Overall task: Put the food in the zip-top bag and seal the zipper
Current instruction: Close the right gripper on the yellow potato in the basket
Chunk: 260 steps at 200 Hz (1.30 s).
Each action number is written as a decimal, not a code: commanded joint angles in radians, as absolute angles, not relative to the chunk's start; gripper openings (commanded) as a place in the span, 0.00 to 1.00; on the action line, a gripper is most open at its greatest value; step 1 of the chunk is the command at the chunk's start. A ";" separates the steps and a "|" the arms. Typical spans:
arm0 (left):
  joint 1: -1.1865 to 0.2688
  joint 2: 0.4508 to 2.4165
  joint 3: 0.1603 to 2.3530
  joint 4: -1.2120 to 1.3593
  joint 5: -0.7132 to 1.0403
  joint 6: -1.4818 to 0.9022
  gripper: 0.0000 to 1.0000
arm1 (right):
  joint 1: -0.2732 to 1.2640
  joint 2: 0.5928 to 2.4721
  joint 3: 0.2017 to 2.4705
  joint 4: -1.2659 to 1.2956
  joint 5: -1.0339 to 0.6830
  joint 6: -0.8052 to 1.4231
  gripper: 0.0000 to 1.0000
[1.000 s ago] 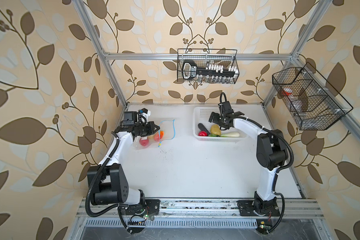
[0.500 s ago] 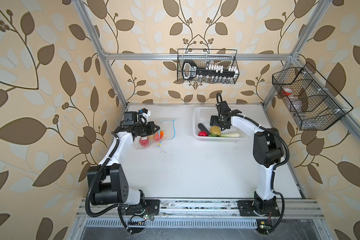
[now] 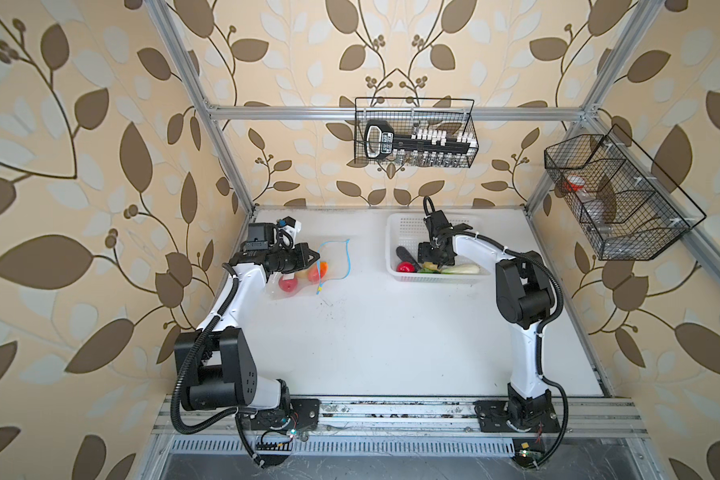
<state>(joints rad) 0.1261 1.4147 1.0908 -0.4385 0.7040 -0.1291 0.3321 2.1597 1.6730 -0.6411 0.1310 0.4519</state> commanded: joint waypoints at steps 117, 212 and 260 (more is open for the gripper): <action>0.137 1.372 1.098 -0.426 0.710 -0.103 0.00 | 0.296 2.140 1.666 -0.606 0.093 0.504 0.38; 0.138 1.372 1.096 -0.424 0.712 -0.103 0.00 | 0.239 1.986 1.496 -0.413 -0.047 0.616 0.36; 0.138 1.376 1.097 -0.426 0.713 -0.104 0.00 | 0.227 1.946 1.449 -0.351 -0.094 0.662 0.35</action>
<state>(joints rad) 0.1261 1.4113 1.0908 -0.4377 0.7033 -0.1284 0.2314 1.9877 1.4815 -0.4038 -0.0448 0.6182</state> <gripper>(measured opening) 0.049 0.565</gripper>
